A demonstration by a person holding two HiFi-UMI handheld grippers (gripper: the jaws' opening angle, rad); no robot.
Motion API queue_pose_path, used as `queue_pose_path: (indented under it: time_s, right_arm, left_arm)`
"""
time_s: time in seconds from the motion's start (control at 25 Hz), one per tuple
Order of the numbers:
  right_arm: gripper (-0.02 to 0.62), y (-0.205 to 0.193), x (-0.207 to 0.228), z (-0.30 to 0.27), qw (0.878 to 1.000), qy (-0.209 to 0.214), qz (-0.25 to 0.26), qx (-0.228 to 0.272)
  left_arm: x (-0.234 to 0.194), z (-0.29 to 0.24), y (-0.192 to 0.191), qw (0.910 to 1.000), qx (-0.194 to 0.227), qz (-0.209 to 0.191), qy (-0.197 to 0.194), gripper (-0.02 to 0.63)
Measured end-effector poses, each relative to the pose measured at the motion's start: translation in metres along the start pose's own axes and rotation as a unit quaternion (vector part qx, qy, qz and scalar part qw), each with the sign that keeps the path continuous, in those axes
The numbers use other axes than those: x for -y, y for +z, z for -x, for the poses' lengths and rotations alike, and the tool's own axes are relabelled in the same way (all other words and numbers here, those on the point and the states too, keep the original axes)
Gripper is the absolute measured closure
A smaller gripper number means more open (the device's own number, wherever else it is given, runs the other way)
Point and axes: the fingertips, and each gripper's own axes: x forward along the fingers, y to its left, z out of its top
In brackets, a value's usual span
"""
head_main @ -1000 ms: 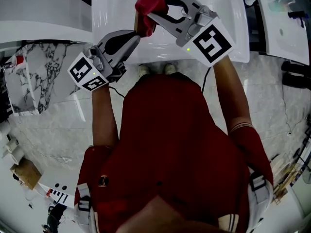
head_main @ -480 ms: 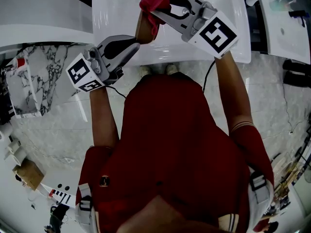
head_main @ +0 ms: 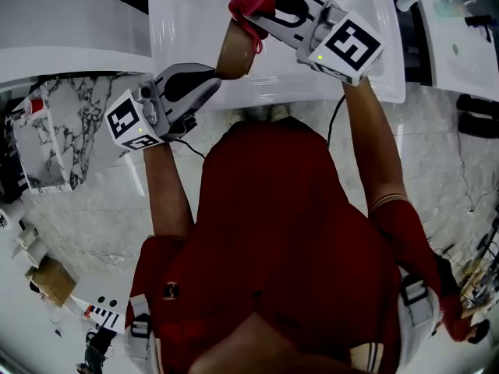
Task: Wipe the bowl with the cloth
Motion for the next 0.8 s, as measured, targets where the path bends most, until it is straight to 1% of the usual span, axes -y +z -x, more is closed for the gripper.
queue_pose_path:
  time_s: [0.28, 0.48, 0.6, 0.8]
  right_arm:
    - [0.545, -0.016, 0.006, 0.001, 1.0, 0.0, -0.01, -0.013]
    - [0.545, -0.022, 0.006, 0.005, 1.0, 0.003, -0.016, -0.012]
    - [0.545, -0.027, 0.005, 0.007, 1.0, 0.005, -0.029, -0.01]
    - [0.545, -0.039, 0.001, 0.007, 0.998, 0.004, -0.054, -0.008]
  left_arm:
    - [0.002, -0.005, 0.006, 0.9997, 0.014, 0.001, -0.02, 0.594]
    - [0.003, -0.008, 0.009, 0.9995, 0.022, 0.0, -0.021, 0.594]
    - [0.004, -0.009, 0.012, 0.9991, 0.036, 0.003, -0.023, 0.594]
    - [0.007, -0.009, 0.01, 0.9988, 0.042, 0.008, -0.025, 0.594]
